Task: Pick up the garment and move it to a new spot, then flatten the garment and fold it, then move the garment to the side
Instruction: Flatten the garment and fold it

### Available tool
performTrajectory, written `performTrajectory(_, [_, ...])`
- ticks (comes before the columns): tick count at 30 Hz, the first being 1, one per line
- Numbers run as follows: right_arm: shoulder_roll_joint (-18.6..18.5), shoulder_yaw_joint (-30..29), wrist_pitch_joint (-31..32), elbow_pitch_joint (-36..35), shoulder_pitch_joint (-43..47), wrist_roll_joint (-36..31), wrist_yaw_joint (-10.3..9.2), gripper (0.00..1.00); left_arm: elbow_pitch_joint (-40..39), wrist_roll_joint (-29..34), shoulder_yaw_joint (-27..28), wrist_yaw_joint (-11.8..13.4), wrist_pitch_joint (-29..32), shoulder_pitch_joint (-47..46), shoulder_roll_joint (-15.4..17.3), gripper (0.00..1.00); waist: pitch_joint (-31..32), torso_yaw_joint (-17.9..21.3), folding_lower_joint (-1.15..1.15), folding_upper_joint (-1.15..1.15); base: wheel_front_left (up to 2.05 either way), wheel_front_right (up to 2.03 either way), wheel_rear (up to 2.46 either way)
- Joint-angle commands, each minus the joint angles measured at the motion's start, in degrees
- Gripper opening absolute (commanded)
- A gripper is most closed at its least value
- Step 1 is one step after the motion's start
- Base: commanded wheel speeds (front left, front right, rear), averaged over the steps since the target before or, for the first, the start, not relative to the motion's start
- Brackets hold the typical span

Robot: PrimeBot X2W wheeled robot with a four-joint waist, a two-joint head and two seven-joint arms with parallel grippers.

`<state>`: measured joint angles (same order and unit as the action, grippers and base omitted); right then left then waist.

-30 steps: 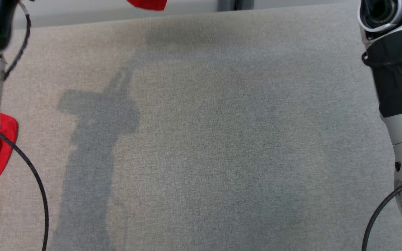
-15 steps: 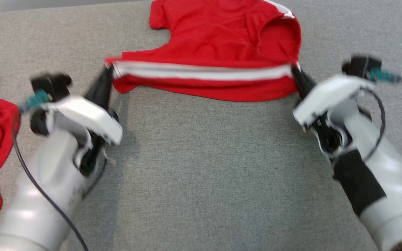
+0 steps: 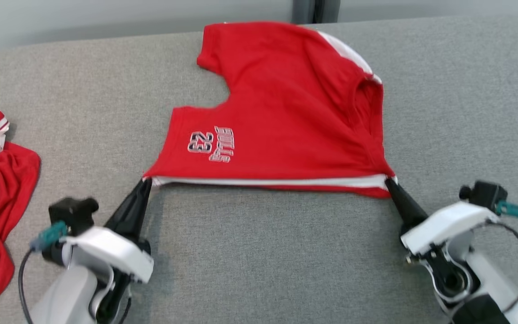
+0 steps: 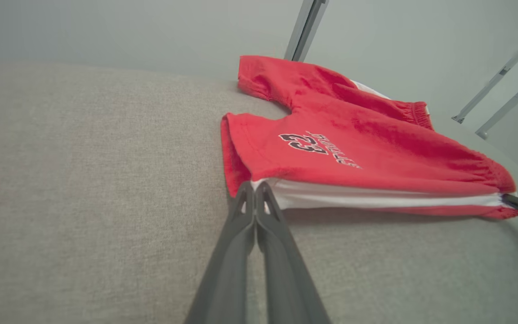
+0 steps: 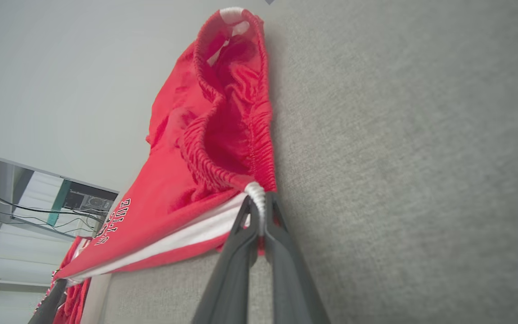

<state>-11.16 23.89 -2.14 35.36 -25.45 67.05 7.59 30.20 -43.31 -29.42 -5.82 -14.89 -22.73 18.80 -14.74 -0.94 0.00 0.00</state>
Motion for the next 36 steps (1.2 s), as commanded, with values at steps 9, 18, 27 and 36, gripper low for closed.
performTrajectory(9, [-4.6, -2.7, -1.7, -14.2, 17.5, 3.8, -0.15, 0.00, -20.7, 2.6, 2.6, 9.3, 1.5, 17.5, 5.1, 0.00, 5.2, -0.3, 0.00, 0.00, 0.00, 0.00, 0.00])
performTrajectory(18, [-4.7, -7.7, 0.3, -23.6, 30.0, 1.4, -0.15, 0.00, -38.6, 2.1, 3.6, 18.1, 7.2, 28.4, 9.1, 0.00, 6.8, -0.7, 0.00, 0.00, 0.00, 0.00, 0.00])
performTrajectory(27, [-1.2, -12.7, 6.1, -27.1, 33.1, -4.2, -0.14, 0.00, -44.7, 2.0, 4.1, 20.6, 9.9, 30.1, 10.7, 0.00, 6.2, -0.1, 0.00, 0.00, 0.00, 0.00, 0.00])
performTrajectory(36, [6.8, -18.7, 11.5, -31.8, 28.4, -4.4, -0.11, 0.00, -44.8, 4.3, 4.2, 15.3, 12.2, 17.5, 13.6, 0.00, 0.9, 2.1, 0.00, 0.00, 0.00, 0.00, 0.00])
